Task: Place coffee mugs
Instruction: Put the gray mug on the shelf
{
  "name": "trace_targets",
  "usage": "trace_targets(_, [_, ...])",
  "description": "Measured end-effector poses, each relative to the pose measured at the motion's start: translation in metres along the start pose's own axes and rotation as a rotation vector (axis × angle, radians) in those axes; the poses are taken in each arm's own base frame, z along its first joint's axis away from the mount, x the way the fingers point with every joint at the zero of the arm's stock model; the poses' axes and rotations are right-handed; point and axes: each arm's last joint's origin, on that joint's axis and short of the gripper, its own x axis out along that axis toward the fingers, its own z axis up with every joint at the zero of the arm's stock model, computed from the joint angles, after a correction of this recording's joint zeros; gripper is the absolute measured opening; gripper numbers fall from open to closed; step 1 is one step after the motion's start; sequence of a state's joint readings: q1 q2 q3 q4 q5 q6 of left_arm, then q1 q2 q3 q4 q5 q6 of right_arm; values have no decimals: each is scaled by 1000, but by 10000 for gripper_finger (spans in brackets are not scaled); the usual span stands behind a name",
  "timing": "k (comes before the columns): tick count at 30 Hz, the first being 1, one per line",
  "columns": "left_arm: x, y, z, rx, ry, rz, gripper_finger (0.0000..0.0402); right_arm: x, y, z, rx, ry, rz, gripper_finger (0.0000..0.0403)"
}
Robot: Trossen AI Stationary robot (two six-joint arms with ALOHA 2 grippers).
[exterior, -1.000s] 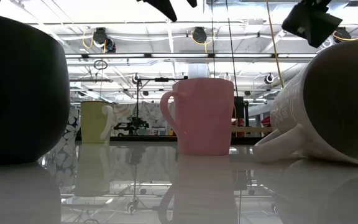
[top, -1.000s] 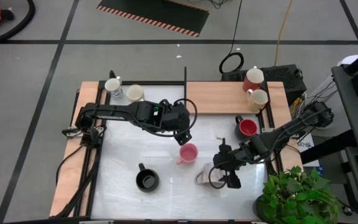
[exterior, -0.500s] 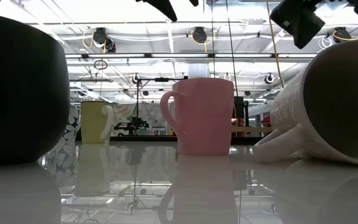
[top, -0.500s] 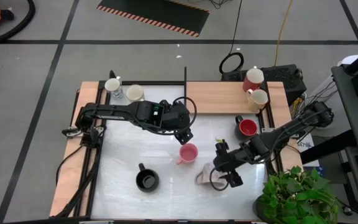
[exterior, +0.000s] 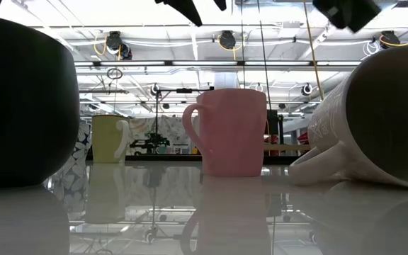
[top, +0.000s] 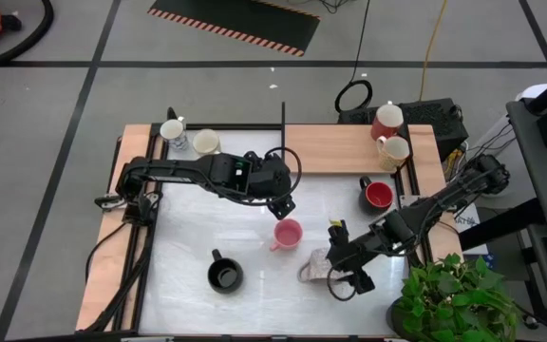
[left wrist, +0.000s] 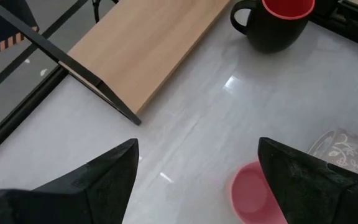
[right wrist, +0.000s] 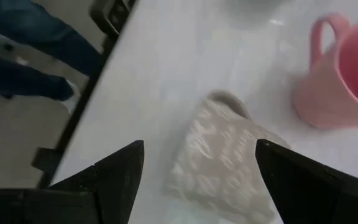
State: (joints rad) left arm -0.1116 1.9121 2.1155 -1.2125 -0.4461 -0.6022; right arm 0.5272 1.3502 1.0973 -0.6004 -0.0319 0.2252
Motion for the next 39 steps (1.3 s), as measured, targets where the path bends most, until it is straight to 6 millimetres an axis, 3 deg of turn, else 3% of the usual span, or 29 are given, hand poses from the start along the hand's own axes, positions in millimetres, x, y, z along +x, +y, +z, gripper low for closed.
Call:
trace_targets(9, [0,0,0,21,0,0,333,15,25,0,-10,-18,49,299])
trace_targets(16, [0,-2,-1,34,8,-15,333,37,34,-4,-40,3,-43,299])
trace_targets(31, [-10,-18,-14,74,19,-54,333,42,21,-20,-63,131,-363,299])
trace_targets(39, [-11,-19,-15,79,22,-54,333,35,5,-36,48,284,-529,299])
